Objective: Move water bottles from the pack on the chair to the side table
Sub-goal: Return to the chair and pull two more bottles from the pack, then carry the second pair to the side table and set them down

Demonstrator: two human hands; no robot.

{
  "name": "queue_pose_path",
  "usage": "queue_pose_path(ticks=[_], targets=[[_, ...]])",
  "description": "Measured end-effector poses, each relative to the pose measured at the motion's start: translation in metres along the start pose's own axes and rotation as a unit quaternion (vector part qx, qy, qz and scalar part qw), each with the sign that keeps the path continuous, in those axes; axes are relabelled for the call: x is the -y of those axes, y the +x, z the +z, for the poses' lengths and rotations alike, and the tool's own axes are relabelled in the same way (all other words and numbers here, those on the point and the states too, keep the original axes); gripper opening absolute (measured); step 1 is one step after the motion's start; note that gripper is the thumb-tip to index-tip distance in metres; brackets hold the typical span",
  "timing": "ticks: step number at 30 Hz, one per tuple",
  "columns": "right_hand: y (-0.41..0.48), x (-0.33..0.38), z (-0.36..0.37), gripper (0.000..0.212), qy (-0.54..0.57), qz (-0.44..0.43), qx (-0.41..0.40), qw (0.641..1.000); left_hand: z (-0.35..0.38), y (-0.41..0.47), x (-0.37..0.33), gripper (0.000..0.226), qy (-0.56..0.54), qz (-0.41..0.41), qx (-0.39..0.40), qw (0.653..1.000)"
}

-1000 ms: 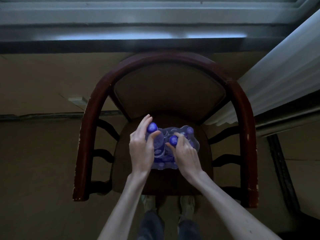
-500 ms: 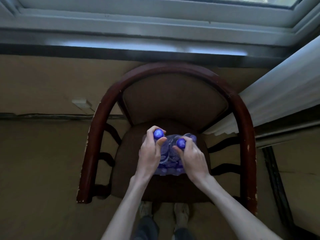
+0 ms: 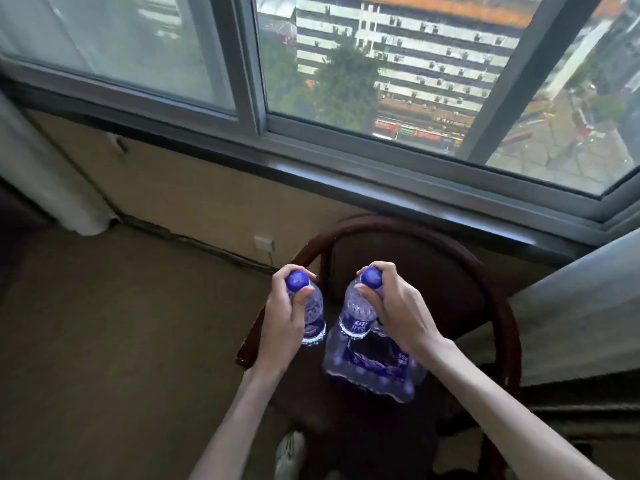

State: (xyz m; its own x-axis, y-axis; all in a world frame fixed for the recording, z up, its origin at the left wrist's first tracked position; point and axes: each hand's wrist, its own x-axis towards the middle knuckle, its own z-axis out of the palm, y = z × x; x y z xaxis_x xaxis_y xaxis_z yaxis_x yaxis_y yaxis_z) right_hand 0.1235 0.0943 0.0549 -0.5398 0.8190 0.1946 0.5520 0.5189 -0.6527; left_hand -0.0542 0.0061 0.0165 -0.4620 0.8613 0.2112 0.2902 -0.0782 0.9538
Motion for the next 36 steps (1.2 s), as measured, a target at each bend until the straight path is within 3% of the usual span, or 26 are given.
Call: queue_pose_path(ticks=[5,10,18,21,26,36], targets=[[0.024,0.098,0.013,0.045,0.037,-0.074,0.045,0.996,-0.095,-0.010,-0.052,0.024,0.020,0.007,-0.081,0.996],[0.046,0.215,0.045,0.049,0.068,-0.156,0.072,0.983,-0.205,-0.022,-0.097,0.018,0.053,0.019,-0.155,0.986],[0.069,0.418,0.156,0.024,0.124,-0.226,0.138,0.956,-0.412,-0.057,-0.117,0.031,0.061,0.022,-0.231,0.971],[0.079,0.496,0.203,0.031,0.146,-0.237,0.175,0.944,-0.500,-0.063,-0.121,0.033,0.075,0.019,-0.239,0.968],[0.085,0.604,0.288,0.041,0.148,-0.280,0.214,0.924,-0.633,-0.081,-0.115,0.041,0.090,-0.007,-0.273,0.958],[0.166,0.774,0.492,0.048,0.153,-0.350,0.268,0.885,-0.863,-0.059,-0.039,0.030,0.089,-0.061,-0.374,0.921]])
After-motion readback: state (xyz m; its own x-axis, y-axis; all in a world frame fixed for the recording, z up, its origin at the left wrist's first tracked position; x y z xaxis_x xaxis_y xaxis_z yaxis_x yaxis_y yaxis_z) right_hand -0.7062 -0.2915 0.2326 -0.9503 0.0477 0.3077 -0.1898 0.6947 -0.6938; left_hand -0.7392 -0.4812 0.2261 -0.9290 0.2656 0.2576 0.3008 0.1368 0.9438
